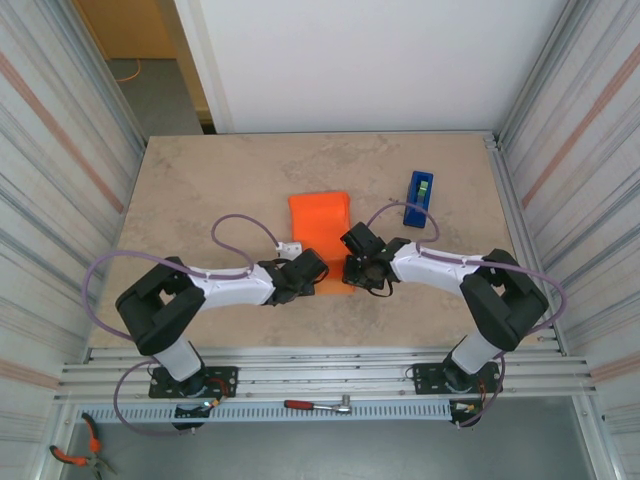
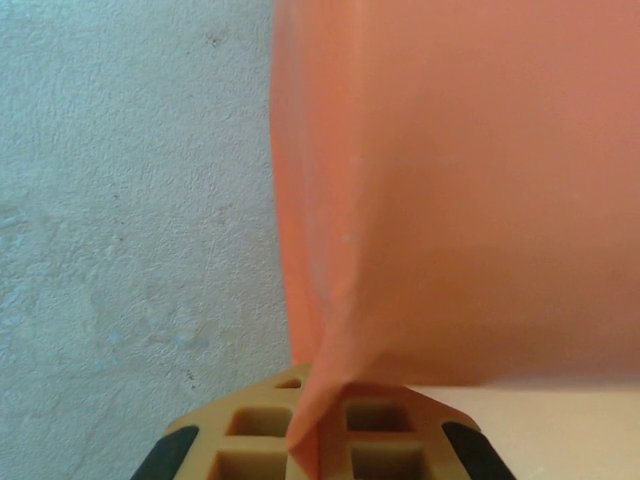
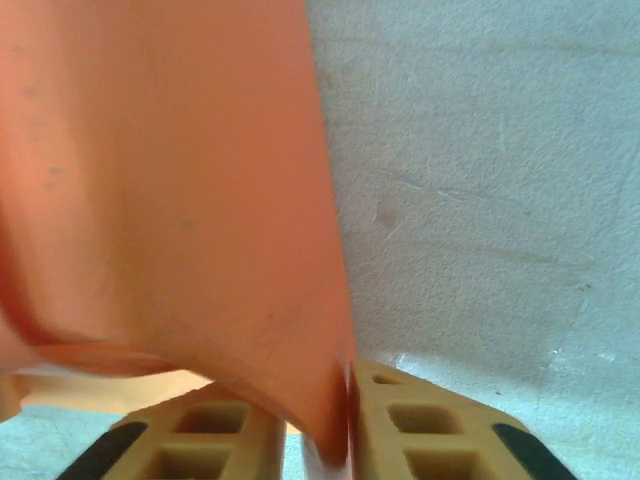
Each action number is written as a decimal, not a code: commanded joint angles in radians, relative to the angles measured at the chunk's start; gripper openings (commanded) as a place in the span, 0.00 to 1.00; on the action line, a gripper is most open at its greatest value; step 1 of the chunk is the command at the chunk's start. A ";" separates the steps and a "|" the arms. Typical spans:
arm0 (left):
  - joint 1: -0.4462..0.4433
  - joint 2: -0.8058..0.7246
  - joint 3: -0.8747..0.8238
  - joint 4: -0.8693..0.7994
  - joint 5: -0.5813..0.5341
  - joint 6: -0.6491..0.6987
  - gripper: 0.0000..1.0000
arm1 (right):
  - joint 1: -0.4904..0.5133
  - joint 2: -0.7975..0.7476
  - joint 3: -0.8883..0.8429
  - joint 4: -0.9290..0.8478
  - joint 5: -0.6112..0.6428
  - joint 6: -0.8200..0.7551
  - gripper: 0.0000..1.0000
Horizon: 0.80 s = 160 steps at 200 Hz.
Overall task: Wrap the gift box in paper
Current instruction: Fold the third fold of the wrapping paper on the gift box.
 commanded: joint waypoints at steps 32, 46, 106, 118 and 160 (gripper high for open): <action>-0.018 0.023 0.023 -0.021 -0.016 -0.009 0.00 | 0.004 0.014 -0.004 -0.011 -0.008 -0.006 0.01; -0.020 0.026 0.023 -0.019 -0.016 -0.008 0.00 | 0.005 0.009 -0.001 -0.023 0.002 -0.001 0.42; -0.024 0.026 0.020 -0.020 -0.015 -0.010 0.00 | 0.014 0.000 -0.028 -0.019 0.006 0.014 0.33; -0.025 0.025 0.020 -0.019 -0.016 -0.009 0.00 | 0.017 0.004 -0.033 -0.013 0.003 0.016 0.01; -0.029 0.028 0.022 -0.018 -0.016 -0.010 0.00 | 0.020 -0.001 -0.038 -0.025 0.010 0.026 0.57</action>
